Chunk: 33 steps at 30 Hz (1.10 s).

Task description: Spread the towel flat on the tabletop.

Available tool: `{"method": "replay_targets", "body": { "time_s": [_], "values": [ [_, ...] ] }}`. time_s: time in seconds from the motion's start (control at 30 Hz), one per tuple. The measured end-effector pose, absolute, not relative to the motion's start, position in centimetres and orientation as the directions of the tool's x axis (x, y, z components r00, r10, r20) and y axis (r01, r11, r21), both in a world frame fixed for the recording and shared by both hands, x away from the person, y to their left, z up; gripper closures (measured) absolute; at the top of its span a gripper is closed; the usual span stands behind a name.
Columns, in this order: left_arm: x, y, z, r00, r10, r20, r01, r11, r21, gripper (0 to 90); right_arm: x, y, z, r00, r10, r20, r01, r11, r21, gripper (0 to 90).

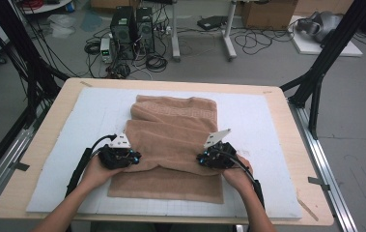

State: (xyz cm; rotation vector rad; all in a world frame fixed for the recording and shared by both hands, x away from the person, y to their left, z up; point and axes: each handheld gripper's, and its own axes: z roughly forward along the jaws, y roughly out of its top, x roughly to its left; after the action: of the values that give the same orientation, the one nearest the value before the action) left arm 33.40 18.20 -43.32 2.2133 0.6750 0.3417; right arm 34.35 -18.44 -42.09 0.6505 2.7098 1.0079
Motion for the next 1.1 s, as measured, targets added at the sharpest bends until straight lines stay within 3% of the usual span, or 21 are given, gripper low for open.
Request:
{"method": "replay_targets", "body": {
  "time_s": [0.23, 0.33, 0.43, 0.73, 0.9, 1.1],
  "values": [
    [36.0, 18.1, -42.4, 0.718, 0.694, 0.055, 0.359, -0.438, 0.824, 85.1, 37.2, -18.9, -40.8, -0.823, 0.564, -0.059, 0.362, 0.602, 0.711, 85.8],
    [37.1, 17.6, -43.3, 0.715, 0.697, 0.044, 0.402, -0.462, 0.79, 78.2, 38.8, -18.4, -41.9, -0.811, 0.584, -0.037, 0.402, 0.601, 0.691, 83.6],
    [36.8, 18.4, -42.7, 0.71, 0.703, 0.02, 0.406, -0.434, 0.804, 71.5, 38.7, -18.9, -41.6, -0.801, 0.598, -0.01, 0.412, 0.564, 0.716, 74.5],
    [32.6, 20.5, -40.4, 0.769, 0.636, 0.066, 0.318, -0.47, 0.824, 64.1, 33.7, -20.4, -38.7, -0.851, 0.524, -0.048, 0.297, 0.554, 0.778, 62.8],
    [31.7, 19.4, -42.3, 0.818, 0.572, 0.054, 0.32, -0.532, 0.784, 63.2, 32.3, -19.4, -40.6, -0.893, 0.449, -0.014, 0.29, 0.599, 0.746, 57.1],
    [33.3, 18.9, -44.5, 0.854, 0.519, -0.037, 0.358, -0.535, 0.765, 63.2, 33.5, -18.6, -43.8, -0.906, 0.42, 0.048, 0.331, 0.636, 0.697, 55.3]
  ]
}}
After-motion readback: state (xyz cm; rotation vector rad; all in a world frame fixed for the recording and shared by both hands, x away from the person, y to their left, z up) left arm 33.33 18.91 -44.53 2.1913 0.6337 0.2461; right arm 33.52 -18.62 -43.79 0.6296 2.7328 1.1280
